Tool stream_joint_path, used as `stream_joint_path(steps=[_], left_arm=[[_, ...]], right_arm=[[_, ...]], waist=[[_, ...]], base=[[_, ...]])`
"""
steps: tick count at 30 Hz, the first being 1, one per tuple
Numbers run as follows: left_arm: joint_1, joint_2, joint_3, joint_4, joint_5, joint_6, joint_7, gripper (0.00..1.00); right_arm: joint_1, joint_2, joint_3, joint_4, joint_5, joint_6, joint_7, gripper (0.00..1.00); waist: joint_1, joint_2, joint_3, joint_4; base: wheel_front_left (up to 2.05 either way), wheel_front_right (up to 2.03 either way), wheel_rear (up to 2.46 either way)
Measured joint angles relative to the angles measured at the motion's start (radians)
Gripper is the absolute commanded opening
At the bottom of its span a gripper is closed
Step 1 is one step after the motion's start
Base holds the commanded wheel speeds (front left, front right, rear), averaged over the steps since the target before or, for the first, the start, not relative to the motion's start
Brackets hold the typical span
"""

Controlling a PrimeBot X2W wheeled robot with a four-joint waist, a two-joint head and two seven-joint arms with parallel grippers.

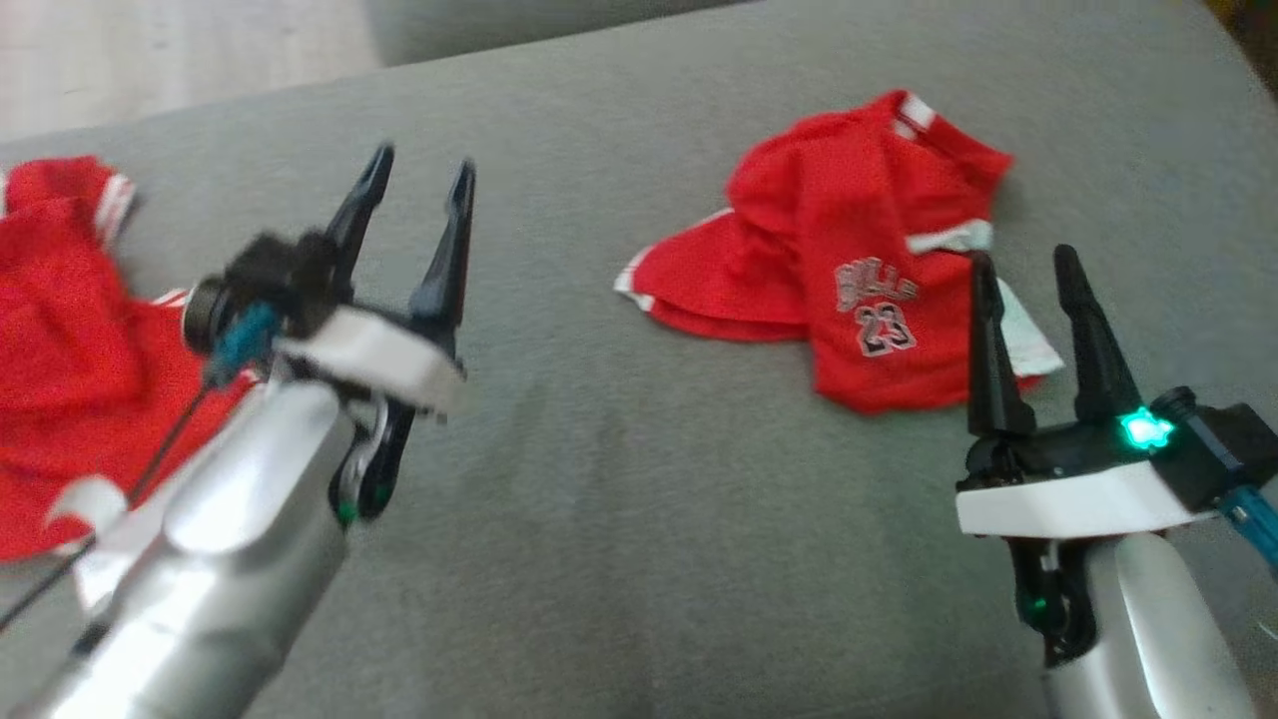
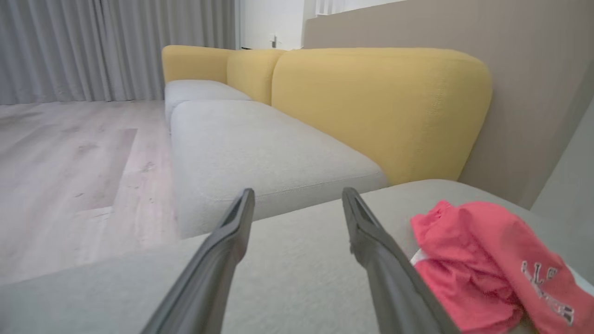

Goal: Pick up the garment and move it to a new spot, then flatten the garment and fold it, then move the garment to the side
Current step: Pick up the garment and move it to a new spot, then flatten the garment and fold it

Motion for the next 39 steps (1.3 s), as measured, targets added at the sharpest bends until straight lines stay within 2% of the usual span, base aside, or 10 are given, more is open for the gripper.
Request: stream_joint_path(steps=[3,7,11,13,16,22,26,39], left_arm=[[0.091,0.017,0.032,-0.064,0.032,0.006,-0.001,1.00],[0.241,0.018,0.095,-0.180,0.114,0.038,-0.004,1.00],[0.361,0.015,0.133,-0.254,0.178,0.050,-0.005,1.00],[0.441,-0.007,0.167,-0.298,0.208,0.066,-0.005,1.00],[0.549,-0.070,0.234,-0.356,0.257,0.073,-0.007,1.00],[0.570,-0.116,0.299,-0.356,0.322,0.025,-0.007,1.00],[0.567,-0.148,0.329,-0.350,0.341,-0.009,-0.007,1.00],[0.529,-0.212,0.363,-0.293,0.396,-0.087,-0.007,1.00]], right_arm=[[0.013,0.000,-0.028,0.014,-0.025,0.000,0.000,1.00],[0.050,0.000,-0.048,0.050,-0.043,0.000,0.000,1.00],[0.072,0.001,-0.048,0.072,-0.045,0.000,0.000,1.00],[0.083,0.001,-0.046,0.075,-0.045,0.000,0.000,1.00],[0.089,0.001,-0.044,0.075,-0.045,0.000,0.000,1.00],[0.088,0.001,-0.057,0.076,-0.057,0.000,0.000,1.00],[0.039,0.002,-0.107,0.113,-0.115,0.000,0.000,1.00],[-0.264,0.001,-0.396,0.533,-0.145,0.000,0.045,1.00]], waist=[[-0.0001,0.0000,-0.016,0.051],[-0.0001,0.0000,-0.047,0.116],[-0.0002,0.0000,-0.077,0.151],[-0.0003,0.0001,-0.096,0.167],[-0.0003,0.0000,-0.117,0.189],[-0.0002,0.0000,-0.108,0.195],[-0.0001,0.0000,-0.087,0.196],[0.0001,0.0000,-0.006,0.223]], base=[[0.00,0.00,0.00],[0.00,0.00,0.00],[0.00,0.00,0.00],[0.00,0.00,0.00],[0.00,0.00,0.00],[0.00,0.00,0.00],[0.00,0.00,0.00],[0.00,0.00,0.00]])
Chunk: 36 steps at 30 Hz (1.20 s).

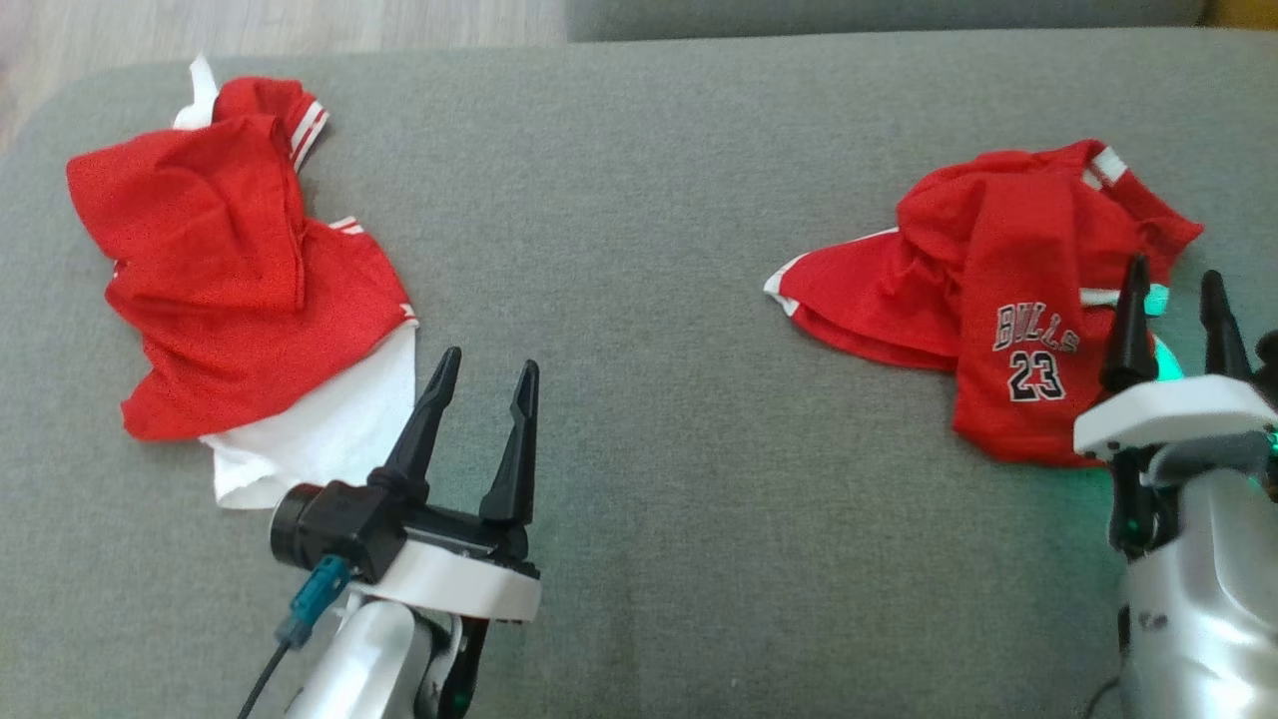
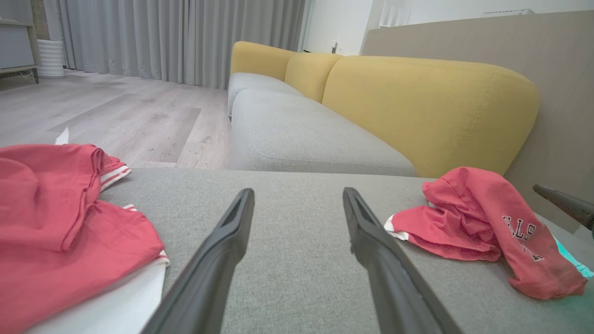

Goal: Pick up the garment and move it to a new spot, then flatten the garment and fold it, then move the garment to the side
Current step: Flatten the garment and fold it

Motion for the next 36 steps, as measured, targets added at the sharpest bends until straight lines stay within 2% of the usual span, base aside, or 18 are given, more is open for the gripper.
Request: stream_joint_path(steps=[4,10,18,19,20,27,32,36], left_arm=[[-0.007,-0.010,-0.001,0.022,0.011,-0.025,0.000,1.00],[-0.026,-0.020,0.002,0.032,0.025,-0.037,0.000,1.00],[-0.027,-0.033,0.005,0.043,0.035,-0.044,0.000,1.00],[-0.027,-0.034,0.006,0.044,0.035,-0.044,0.000,1.00],[-0.027,-0.035,0.008,0.046,0.035,-0.049,0.000,1.00],[-0.026,-0.041,0.025,0.054,0.044,-0.053,0.000,1.00],[-0.018,-0.045,0.037,0.054,0.044,-0.053,0.000,1.00],[-0.008,-0.050,0.050,0.051,0.040,-0.056,0.000,1.00]], right_arm=[[-0.067,0.000,-0.038,0.105,-0.016,0.000,0.000,1.00],[-0.132,-0.001,-0.124,0.224,-0.100,0.000,-0.004,1.00],[-0.165,-0.002,-0.151,0.349,-0.129,0.000,-0.023,1.00],[-0.170,-0.002,-0.145,0.360,-0.129,0.000,-0.024,0.85],[-0.174,-0.002,-0.137,0.366,-0.128,0.000,-0.024,0.00],[-0.186,-0.002,-0.137,0.332,-0.132,0.000,-0.042,0.00],[-0.186,-0.012,-0.186,0.200,-0.158,0.000,-0.042,0.00],[-0.186,-0.060,-0.193,0.099,-0.178,0.000,-0.043,0.00]], waist=[[0.0000,0.0000,0.021,0.012],[0.0000,0.0000,0.037,0.026],[-0.0001,0.0000,0.033,0.026],[-0.0001,0.0000,0.031,0.025],[-0.0001,0.0000,0.030,0.023],[-0.0001,0.0000,0.012,0.010],[-0.0002,0.0000,-0.015,-0.003],[-0.0002,0.0000,-0.043,-0.010]], base=[[0.00,0.00,0.00],[0.00,0.00,0.00],[0.00,0.00,0.00],[0.00,0.00,0.00],[0.00,0.00,0.00],[0.00,0.00,0.00],[0.00,0.00,0.00],[0.00,0.00,0.00]])
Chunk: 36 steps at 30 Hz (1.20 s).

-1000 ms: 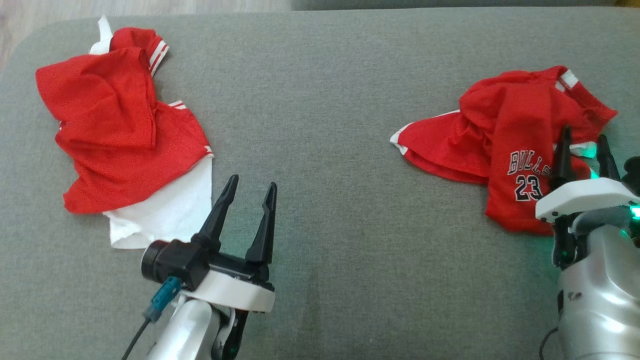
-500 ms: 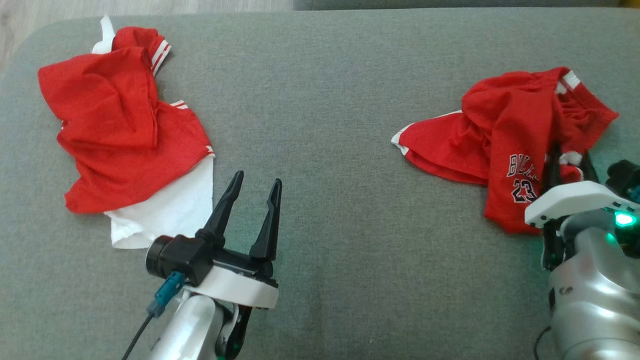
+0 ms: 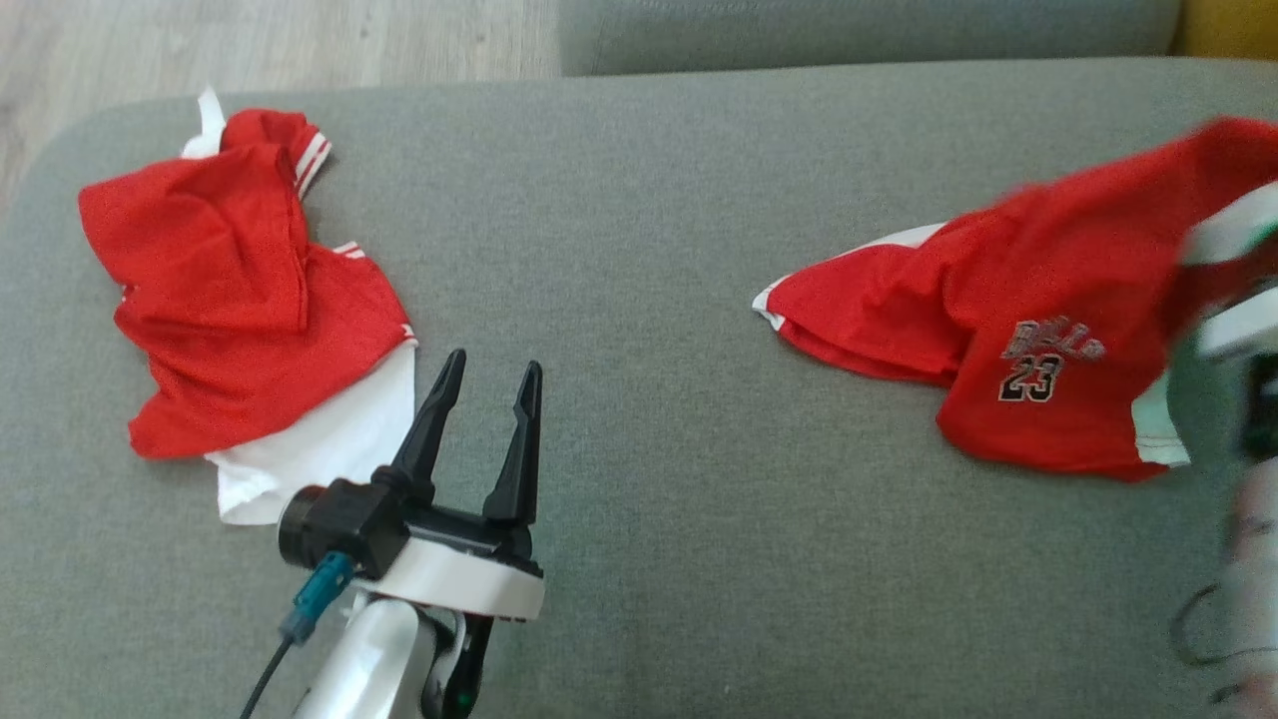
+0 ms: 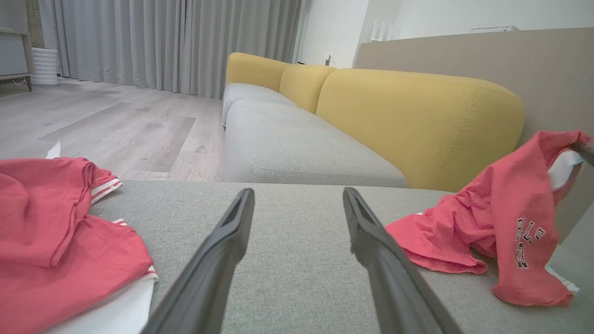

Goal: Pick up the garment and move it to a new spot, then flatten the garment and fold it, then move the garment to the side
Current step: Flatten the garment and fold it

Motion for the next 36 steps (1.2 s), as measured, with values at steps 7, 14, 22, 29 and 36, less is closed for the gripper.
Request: stream_joint_path(steps=[7,14,22,29,36], left_arm=[[0.038,-0.006,0.014,-0.009,-0.017,-0.004,0.000,1.00],[0.063,-0.008,0.015,-0.018,-0.034,-0.005,0.000,1.00],[0.065,-0.009,-0.008,-0.013,-0.034,-0.005,0.000,1.00],[0.041,-0.010,-0.021,-0.002,-0.041,-0.005,0.000,1.00],[0.039,-0.011,-0.016,0.002,-0.045,-0.002,0.000,1.00]], right_arm=[[-0.050,-0.097,0.053,-0.248,-0.027,0.000,0.078,0.00],[-0.064,-0.124,0.354,-0.459,0.002,0.000,0.212,0.00],[0.107,-0.101,0.781,-0.286,0.165,0.000,0.330,0.00],[0.123,-0.007,1.070,-0.026,0.249,0.000,0.287,1.00],[0.048,0.021,1.186,0.081,0.316,0.000,0.227,1.00]], waist=[[0.0000,0.0000,-0.056,0.001],[-0.0001,0.0000,-0.098,0.034],[0.0001,0.0000,-0.087,0.102],[0.0001,0.0000,-0.064,0.162],[0.0001,0.0000,-0.062,0.140]], base=[[0.00,0.00,0.00],[0.00,0.00,0.00],[0.00,0.00,0.00],[0.00,0.00,0.00],[0.00,0.00,0.00]])
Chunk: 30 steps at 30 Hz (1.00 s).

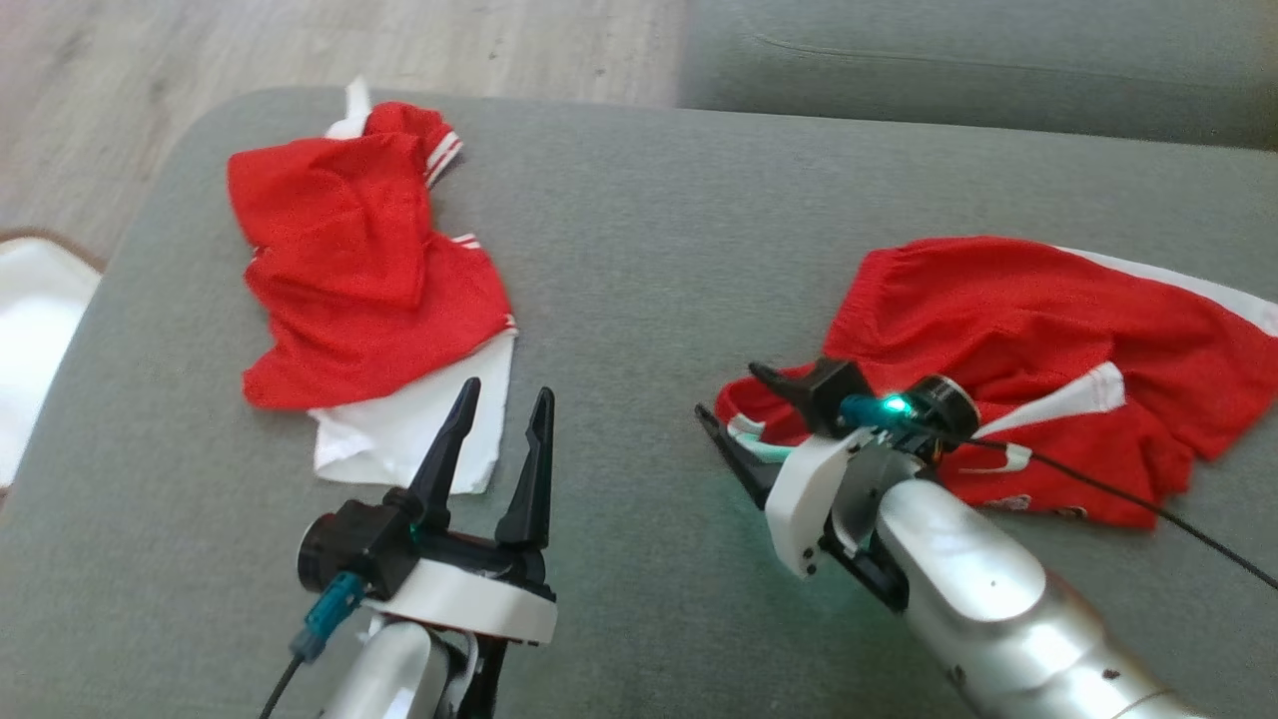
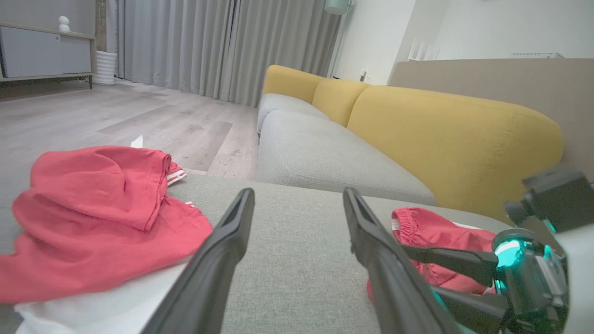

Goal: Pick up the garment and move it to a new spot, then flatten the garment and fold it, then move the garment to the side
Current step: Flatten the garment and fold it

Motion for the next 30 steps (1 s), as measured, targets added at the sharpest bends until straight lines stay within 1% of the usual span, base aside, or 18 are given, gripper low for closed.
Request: stream_joint_path(steps=[4,7,9,12,15,17,18,22,24,27,30], left_arm=[[0.000,-0.001,0.016,-0.006,0.000,0.001,0.000,1.00],[0.000,-0.001,0.041,-0.013,0.001,0.006,0.000,1.00],[0.000,-0.001,0.050,-0.016,0.002,0.006,0.000,1.00],[0.000,-0.001,0.060,-0.018,0.002,-0.002,0.000,1.00],[0.000,-0.001,0.070,-0.023,-0.004,-0.003,0.000,1.00],[0.000,-0.002,0.078,-0.033,-0.011,-0.011,0.000,1.00],[0.000,-0.002,0.078,-0.033,-0.011,-0.011,0.000,1.00],[0.003,-0.002,0.083,-0.033,-0.010,-0.012,0.000,1.00],[0.008,-0.002,0.091,-0.032,-0.010,-0.012,0.000,1.00],[0.023,-0.002,0.100,-0.032,-0.010,-0.010,0.000,1.00],[0.043,-0.002,0.100,-0.033,-0.004,-0.009,0.000,1.00]], right_arm=[[-0.010,-0.013,-0.032,0.001,0.022,0.000,-0.028,1.00],[-0.009,-0.044,-0.102,-0.027,0.022,0.000,-0.069,1.00],[-0.007,-0.066,-0.185,-0.058,0.021,0.000,-0.109,1.00],[0.013,-0.091,-0.346,-0.114,-0.009,0.000,-0.172,1.00],[0.091,-0.086,-0.485,-0.192,-0.055,0.000,-0.208,1.00],[0.165,-0.065,-0.554,-0.252,-0.081,0.000,-0.218,1.00],[0.165,-0.065,-0.554,-0.252,-0.081,0.000,-0.218,1.00],[0.318,0.001,-0.641,-0.372,-0.105,0.000,-0.225,1.00],[0.378,0.021,-0.668,-0.429,-0.107,0.000,-0.226,1.00],[0.440,0.028,-0.683,-0.491,-0.107,0.000,-0.229,1.00],[0.472,0.032,-0.673,-0.510,-0.102,0.000,-0.229,1.00]], waist=[[0.0000,0.0000,-0.007,-0.041],[0.0000,0.0000,-0.012,-0.081],[0.0000,0.0000,-0.015,-0.108],[0.0000,0.0000,-0.020,-0.146],[-0.0001,0.0000,-0.023,-0.180],[0.0000,0.0000,-0.021,-0.200],[0.0000,0.0000,-0.021,-0.200],[0.0000,0.0000,-0.015,-0.234],[0.0000,0.0000,-0.011,-0.249],[-0.0001,0.0000,-0.007,-0.267],[0.0000,0.0000,0.001,-0.278]], base=[[0.00,0.00,0.00],[0.00,0.00,0.00],[0.00,0.00,0.00],[0.00,0.00,0.00],[0.00,0.00,0.00],[0.00,0.00,0.00],[0.00,0.00,0.00],[0.00,0.00,0.00],[0.00,0.00,0.00],[0.00,0.00,0.00],[0.00,0.00,0.00]])
